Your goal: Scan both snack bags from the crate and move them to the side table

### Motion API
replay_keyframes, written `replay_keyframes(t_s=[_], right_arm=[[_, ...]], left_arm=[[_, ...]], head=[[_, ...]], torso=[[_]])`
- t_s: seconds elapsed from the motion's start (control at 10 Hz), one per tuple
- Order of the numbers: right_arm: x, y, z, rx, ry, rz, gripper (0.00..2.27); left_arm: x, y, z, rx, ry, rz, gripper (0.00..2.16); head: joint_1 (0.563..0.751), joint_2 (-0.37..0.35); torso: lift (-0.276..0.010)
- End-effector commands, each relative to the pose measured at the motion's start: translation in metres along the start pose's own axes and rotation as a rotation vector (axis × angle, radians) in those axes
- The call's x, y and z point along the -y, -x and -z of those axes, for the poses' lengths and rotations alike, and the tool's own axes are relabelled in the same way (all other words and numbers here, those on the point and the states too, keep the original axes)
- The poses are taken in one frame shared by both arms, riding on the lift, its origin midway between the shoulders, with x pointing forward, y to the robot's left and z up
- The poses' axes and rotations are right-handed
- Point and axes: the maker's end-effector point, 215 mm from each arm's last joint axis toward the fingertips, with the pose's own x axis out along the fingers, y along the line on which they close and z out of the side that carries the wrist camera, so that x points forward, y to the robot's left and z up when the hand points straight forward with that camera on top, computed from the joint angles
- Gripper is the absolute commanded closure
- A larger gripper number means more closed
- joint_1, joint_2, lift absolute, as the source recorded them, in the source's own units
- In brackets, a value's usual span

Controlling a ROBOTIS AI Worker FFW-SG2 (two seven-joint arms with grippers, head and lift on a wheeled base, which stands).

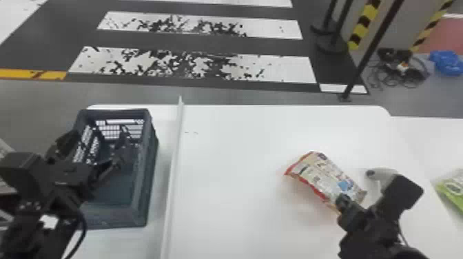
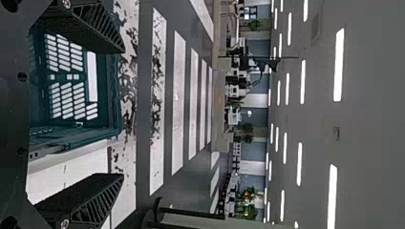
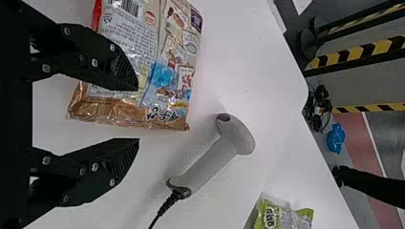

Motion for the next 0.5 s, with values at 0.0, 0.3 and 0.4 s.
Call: replay_keyframes(t_s=[0.0,0.3,0.4], right_arm=[[-0.002,0.003,-0.004,0.016,0.010,0.003,0.00],[-0.036,0.027,-0.047,0.183,0.120,-0.110,0.10],[-0.052,0.031,-0.049,0.193,0.184,-0.200,0.10]], left_arm=[[0.002,0.000,-0.001,0.004,0.002,0.002,0.07],[0.007,0.001,0.000,0.004,-0.002,0.010,0.07],[0.007,0.002,-0.003,0.018,-0.003,0.010,0.07]], head=[[0.695,-0.039],[0.695,-0.039],[0.695,-0.025]], torso=[[-0.029],[-0.029],[-0.029]])
